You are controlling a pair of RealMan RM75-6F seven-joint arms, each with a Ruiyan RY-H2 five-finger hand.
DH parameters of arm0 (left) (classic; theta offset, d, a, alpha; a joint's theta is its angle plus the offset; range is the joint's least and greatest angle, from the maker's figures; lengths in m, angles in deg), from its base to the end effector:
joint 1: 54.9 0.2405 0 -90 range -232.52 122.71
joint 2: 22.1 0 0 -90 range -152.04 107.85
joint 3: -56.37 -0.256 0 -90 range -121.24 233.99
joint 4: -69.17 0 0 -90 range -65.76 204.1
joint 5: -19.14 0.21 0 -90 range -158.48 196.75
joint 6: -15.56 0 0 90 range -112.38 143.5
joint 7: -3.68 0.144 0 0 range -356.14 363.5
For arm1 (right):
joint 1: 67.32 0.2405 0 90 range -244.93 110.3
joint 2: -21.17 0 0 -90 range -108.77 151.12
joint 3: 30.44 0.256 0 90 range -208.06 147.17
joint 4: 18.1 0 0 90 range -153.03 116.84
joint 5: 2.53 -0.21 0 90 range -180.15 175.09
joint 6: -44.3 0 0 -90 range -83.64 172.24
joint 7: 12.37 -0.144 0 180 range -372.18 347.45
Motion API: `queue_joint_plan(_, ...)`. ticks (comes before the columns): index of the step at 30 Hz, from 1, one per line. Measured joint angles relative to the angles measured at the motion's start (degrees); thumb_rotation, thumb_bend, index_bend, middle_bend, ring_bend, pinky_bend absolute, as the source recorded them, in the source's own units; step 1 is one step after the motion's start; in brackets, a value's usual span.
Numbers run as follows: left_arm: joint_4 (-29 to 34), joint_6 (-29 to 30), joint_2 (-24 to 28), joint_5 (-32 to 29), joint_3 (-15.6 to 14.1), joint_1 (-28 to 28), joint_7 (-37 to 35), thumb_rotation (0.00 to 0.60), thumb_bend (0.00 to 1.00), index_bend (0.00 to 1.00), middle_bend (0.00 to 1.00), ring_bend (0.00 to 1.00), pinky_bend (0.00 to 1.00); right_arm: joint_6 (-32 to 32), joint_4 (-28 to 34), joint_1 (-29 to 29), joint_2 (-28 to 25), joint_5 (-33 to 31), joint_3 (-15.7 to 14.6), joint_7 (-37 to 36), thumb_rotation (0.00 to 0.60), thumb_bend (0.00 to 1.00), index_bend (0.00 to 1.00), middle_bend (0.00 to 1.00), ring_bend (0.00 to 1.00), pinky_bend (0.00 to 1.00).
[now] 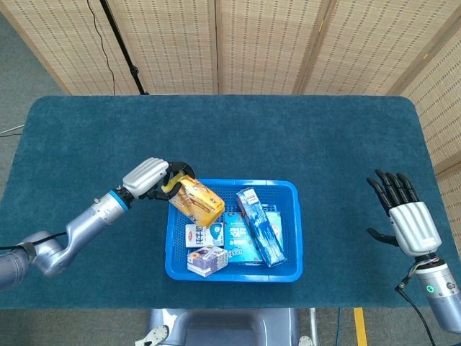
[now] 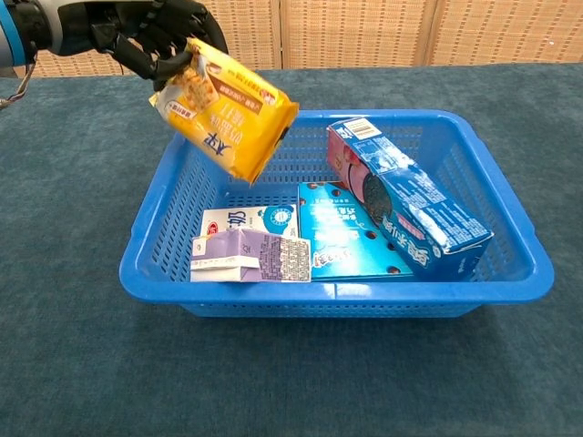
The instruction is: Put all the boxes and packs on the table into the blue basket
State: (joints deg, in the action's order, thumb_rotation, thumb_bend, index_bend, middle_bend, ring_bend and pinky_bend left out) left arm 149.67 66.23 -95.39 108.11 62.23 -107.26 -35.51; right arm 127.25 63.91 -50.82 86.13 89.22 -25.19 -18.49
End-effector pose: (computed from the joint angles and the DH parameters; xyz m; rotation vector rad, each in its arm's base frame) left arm -0.1181 0.3842 0.0571 -2.0347 -1.2865 -1.3050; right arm -0.2859 -0.2546 0.1683 1.5755 -0.6787 1.0550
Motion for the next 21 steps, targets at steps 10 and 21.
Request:
queue_joint_plan(10,3.4,-4.3,-0.8,3.2,-1.8,-3.4,2.4,0.600,0.21,0.00,0.00,0.00,0.00,-0.2,-0.2,0.0,-0.1,-0.4,0.1,-0.3,0.600,0.00,0.00,0.00,0.00,0.00)
queue_joint_plan(21,5.8,3.8,0.0,2.9,-0.1,-1.5,8.1,0.600,0.13,0.00,0.00,0.00,0.00,0.2,-0.2,-0.1,-0.2,-0.2,0.2,-0.5,0.600,0.00,0.00,0.00,0.00,0.00)
